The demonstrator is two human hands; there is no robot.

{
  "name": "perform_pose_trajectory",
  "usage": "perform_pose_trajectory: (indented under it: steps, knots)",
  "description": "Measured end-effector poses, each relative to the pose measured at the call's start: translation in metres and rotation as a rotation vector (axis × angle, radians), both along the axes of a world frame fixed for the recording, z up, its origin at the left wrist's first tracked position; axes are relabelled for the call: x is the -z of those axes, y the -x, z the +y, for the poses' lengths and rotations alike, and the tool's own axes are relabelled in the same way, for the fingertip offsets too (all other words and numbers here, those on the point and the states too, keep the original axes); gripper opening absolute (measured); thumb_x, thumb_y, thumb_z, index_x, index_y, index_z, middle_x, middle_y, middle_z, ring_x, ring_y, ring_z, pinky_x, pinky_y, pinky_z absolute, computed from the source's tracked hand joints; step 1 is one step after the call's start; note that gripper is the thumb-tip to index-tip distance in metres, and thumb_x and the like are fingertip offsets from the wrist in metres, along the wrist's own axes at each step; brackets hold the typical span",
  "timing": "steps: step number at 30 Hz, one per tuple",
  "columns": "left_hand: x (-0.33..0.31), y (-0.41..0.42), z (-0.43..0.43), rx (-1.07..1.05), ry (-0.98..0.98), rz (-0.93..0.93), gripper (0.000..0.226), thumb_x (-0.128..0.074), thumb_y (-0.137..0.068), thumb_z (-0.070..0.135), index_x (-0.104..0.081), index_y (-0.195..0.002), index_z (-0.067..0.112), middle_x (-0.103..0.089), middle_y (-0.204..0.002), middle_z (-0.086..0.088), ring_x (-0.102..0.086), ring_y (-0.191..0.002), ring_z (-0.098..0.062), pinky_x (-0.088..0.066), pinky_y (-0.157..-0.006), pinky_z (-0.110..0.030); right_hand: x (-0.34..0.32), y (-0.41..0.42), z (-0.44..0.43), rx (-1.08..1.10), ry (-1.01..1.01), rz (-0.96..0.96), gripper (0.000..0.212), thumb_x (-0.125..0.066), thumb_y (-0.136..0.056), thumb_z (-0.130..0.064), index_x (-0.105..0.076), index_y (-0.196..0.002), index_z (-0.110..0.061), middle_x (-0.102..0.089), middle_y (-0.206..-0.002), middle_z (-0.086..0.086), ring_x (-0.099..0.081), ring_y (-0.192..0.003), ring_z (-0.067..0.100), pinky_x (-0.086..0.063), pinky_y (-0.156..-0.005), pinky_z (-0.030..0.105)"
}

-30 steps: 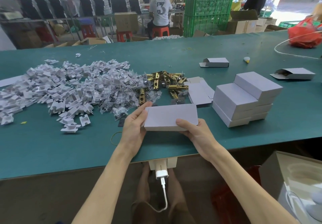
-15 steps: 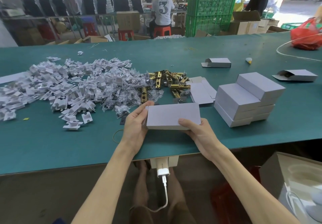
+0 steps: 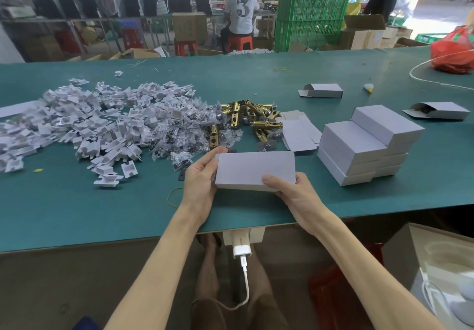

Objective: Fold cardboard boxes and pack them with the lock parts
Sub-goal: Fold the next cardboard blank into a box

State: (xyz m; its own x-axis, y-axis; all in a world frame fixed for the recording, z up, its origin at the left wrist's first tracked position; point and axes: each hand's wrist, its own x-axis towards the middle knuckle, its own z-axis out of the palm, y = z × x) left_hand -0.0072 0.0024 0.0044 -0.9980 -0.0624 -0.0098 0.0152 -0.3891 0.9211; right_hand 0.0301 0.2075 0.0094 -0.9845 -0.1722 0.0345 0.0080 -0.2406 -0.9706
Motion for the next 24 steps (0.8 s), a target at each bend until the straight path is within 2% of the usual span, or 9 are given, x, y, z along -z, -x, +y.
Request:
perform_pose_trajectory:
  steps: [3, 5, 9, 12, 17, 19, 22, 24]
  knots:
    - [-0.0015, -0.0006, -0.0014, 0.014, -0.010, 0.004, 0.026, -0.054, -0.106, 0.013, -0.071, -0.125, 0.008, -0.077, -0.120, -0.007, -0.071, -0.103, -0.015, -0.056, -0.084, -0.027, 0.0006, -0.0002, -0.0014, 0.002, -0.049, 0.006, 0.025, -0.076, -0.082, -0.030, -0.077, -0.101, -0.014, -0.075, -0.113, 0.005, -0.069, -0.106, 0.020, -0.052, -0.097, 0.030]
    - [-0.0022, -0.0012, -0.0024, 0.008, -0.009, 0.011, 0.029, -0.053, -0.106, 0.014, -0.070, -0.130, 0.008, -0.075, -0.123, -0.010, -0.070, -0.112, -0.020, -0.054, -0.089, -0.031, 0.0010, -0.0005, -0.0030, 0.003, -0.092, 0.008, 0.030, -0.075, -0.083, -0.033, -0.076, -0.105, -0.013, -0.075, -0.113, 0.003, -0.069, -0.107, 0.021, -0.050, -0.098, 0.033]
    - [-0.0028, -0.0041, -0.0006, 0.019, 0.039, 0.040, 0.036, -0.043, -0.109, 0.021, -0.068, -0.134, 0.012, -0.074, -0.127, -0.007, -0.066, -0.123, -0.022, -0.052, -0.094, -0.032, 0.0004, -0.0014, -0.0037, -0.002, -0.108, 0.002, 0.020, -0.077, -0.084, -0.035, -0.078, -0.099, -0.021, -0.076, -0.111, 0.000, -0.070, -0.102, 0.015, -0.050, -0.091, 0.028]
    - [-0.0015, -0.0047, 0.0007, 0.039, 0.074, 0.048, 0.036, -0.042, -0.111, 0.019, -0.064, -0.139, 0.014, -0.072, -0.131, -0.004, -0.065, -0.124, -0.019, -0.054, -0.096, -0.031, 0.0004, -0.0002, -0.0013, -0.023, -0.069, 0.000, 0.015, -0.078, -0.085, -0.031, -0.079, -0.099, -0.023, -0.075, -0.113, 0.003, -0.070, -0.104, 0.017, -0.054, -0.091, 0.026]
    - [0.0028, -0.0020, -0.0018, 0.036, 0.074, 0.070, 0.037, -0.046, -0.109, 0.011, -0.060, -0.144, 0.012, -0.066, -0.141, 0.002, -0.066, -0.122, -0.007, -0.055, -0.095, -0.026, 0.0021, 0.0014, 0.0005, -0.030, -0.031, -0.028, 0.019, -0.074, -0.085, -0.029, -0.078, -0.101, -0.018, -0.075, -0.114, 0.007, -0.070, -0.104, 0.021, -0.056, -0.088, 0.025]
    - [0.0039, -0.0008, -0.0015, 0.031, 0.090, 0.091, 0.038, -0.048, -0.109, 0.011, -0.060, -0.145, 0.015, -0.060, -0.148, 0.004, -0.062, -0.128, -0.004, -0.053, -0.102, -0.026, 0.0025, 0.0014, 0.0006, -0.023, -0.021, -0.029, 0.021, -0.074, -0.085, -0.028, -0.077, -0.102, -0.016, -0.075, -0.114, 0.008, -0.071, -0.103, 0.022, -0.057, -0.090, 0.027]
    - [0.0048, -0.0014, 0.0001, 0.058, 0.135, 0.128, 0.039, -0.046, -0.110, 0.015, -0.060, -0.145, 0.026, -0.055, -0.152, 0.014, -0.051, -0.139, -0.001, -0.040, -0.120, -0.035, 0.0034, 0.0017, 0.0011, -0.016, 0.012, -0.030, 0.024, -0.075, -0.084, -0.028, -0.076, -0.103, -0.013, -0.075, -0.113, 0.009, -0.070, -0.101, 0.020, -0.056, -0.091, 0.029]
    - [0.0047, -0.0026, 0.0015, 0.085, 0.145, 0.134, 0.039, -0.045, -0.111, 0.019, -0.060, -0.144, 0.034, -0.054, -0.152, 0.019, -0.048, -0.141, -0.001, -0.035, -0.123, -0.039, 0.0030, 0.0018, 0.0005, 0.005, 0.015, -0.037, 0.029, -0.076, -0.083, -0.030, -0.074, -0.106, -0.014, -0.075, -0.111, 0.007, -0.070, -0.099, 0.017, -0.056, -0.091, 0.028]
